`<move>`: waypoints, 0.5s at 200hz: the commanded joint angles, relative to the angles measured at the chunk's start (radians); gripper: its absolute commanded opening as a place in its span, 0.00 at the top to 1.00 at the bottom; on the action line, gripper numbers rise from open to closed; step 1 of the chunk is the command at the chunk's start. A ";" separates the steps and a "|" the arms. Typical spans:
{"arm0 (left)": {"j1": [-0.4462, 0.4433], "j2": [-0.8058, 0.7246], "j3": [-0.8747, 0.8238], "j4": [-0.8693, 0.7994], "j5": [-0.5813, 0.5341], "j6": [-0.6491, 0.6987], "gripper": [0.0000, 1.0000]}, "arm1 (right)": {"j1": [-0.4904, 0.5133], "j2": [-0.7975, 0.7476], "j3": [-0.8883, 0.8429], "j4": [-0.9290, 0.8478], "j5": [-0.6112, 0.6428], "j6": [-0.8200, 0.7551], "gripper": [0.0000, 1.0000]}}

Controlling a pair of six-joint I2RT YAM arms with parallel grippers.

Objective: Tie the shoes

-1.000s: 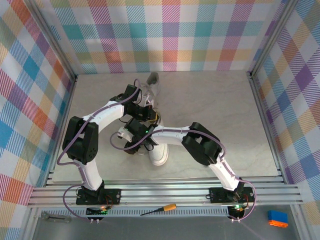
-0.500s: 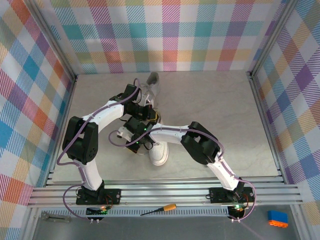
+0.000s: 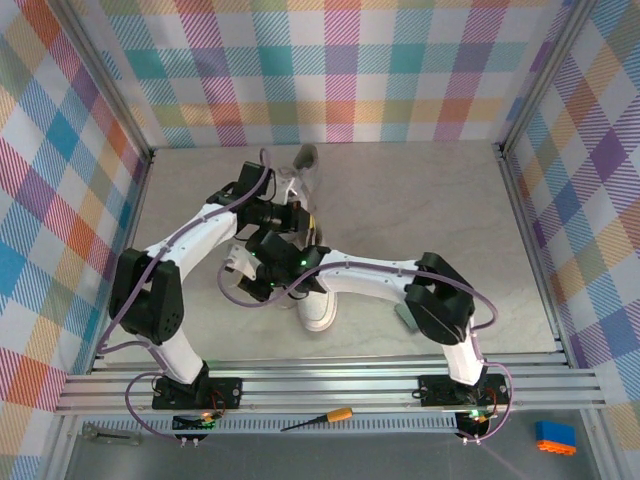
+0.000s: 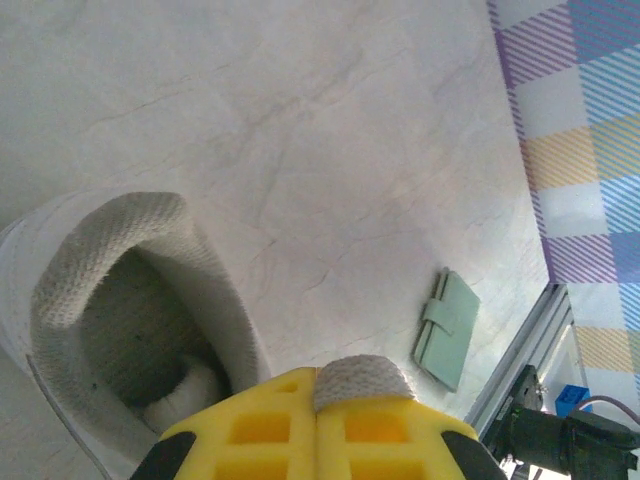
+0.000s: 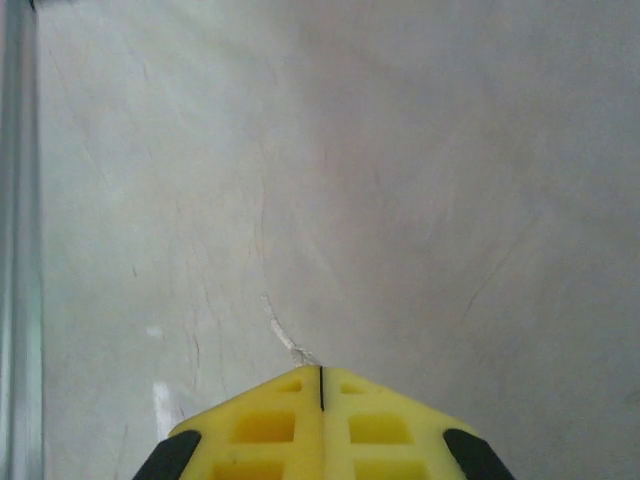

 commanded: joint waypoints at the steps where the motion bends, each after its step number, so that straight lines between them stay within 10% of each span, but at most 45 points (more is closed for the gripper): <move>1: 0.010 -0.029 -0.021 0.013 0.029 0.012 1.00 | 0.008 -0.049 -0.039 0.110 0.018 -0.033 1.00; 100: 0.010 -0.164 -0.134 0.165 0.027 0.008 1.00 | 0.034 -0.370 -0.445 0.326 0.028 0.254 1.00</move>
